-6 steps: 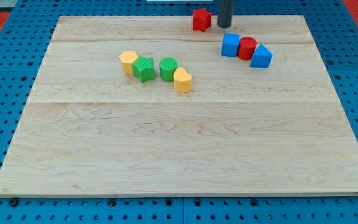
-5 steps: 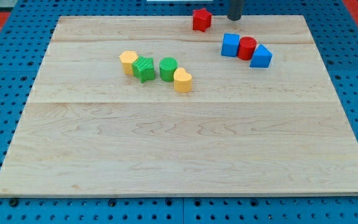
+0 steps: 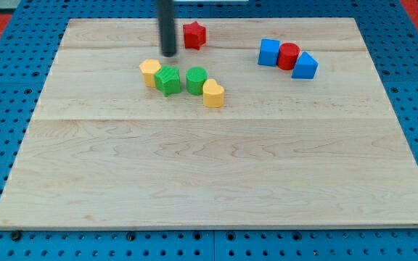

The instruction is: Move the red star to the left of the blue cube

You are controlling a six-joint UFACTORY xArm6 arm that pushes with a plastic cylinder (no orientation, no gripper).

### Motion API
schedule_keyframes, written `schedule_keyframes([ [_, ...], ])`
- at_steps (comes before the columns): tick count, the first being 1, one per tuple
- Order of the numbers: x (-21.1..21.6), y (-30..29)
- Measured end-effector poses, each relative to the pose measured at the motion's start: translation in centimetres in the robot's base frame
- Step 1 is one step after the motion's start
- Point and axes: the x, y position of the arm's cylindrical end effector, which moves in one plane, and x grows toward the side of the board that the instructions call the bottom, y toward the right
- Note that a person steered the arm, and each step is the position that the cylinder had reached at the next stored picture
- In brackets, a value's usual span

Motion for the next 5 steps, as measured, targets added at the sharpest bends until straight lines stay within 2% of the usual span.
schedule_keyframes([
  [1,-4.7,0.8],
  [2,-4.1,12.1],
  [3,-1.0,15.9],
  [5,-0.4,17.2],
])
